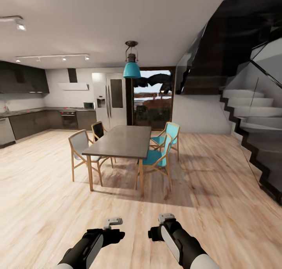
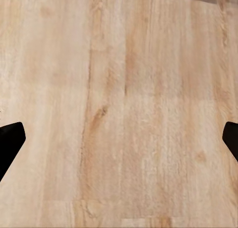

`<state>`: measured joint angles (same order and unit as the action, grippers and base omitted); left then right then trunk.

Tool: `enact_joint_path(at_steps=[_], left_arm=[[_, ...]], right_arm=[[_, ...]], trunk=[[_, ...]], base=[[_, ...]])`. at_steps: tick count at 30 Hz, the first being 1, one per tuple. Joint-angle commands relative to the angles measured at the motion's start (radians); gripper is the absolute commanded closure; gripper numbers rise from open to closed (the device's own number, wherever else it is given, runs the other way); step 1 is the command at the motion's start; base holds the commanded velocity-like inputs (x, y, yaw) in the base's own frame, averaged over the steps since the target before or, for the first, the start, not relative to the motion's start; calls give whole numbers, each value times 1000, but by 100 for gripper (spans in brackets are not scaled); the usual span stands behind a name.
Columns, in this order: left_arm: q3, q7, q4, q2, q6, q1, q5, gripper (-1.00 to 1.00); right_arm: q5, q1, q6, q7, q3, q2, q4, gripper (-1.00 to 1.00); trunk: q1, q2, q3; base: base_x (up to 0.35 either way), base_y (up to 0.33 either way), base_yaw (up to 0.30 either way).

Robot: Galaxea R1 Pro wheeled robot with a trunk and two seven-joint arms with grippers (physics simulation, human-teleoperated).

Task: Place each of the two pumpkins and all three candles from the living room inside a cabinet in the living room (use any cabinet), then make sure every cabinet is closed, and position the cauldron so it is next to a table in the living room.

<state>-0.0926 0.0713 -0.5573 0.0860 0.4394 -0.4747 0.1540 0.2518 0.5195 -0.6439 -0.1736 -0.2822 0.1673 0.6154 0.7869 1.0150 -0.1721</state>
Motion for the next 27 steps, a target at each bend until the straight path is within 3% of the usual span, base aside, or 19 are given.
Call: enact_joint_path(at_steps=[1,27], left_arm=[[-3,-3,-1,0,5,-1,10,-100],[-3,-2,1,-1,4,-1,10,-100]], right_arm=[[11,1,-3,-9,-5,-1,2,-100],[11,1,-3,-9,-8,2,1,-100]], trunk=[[0,1,-1],[0,1,-1]], base=[[195,-265,290],[217,-241,291]])
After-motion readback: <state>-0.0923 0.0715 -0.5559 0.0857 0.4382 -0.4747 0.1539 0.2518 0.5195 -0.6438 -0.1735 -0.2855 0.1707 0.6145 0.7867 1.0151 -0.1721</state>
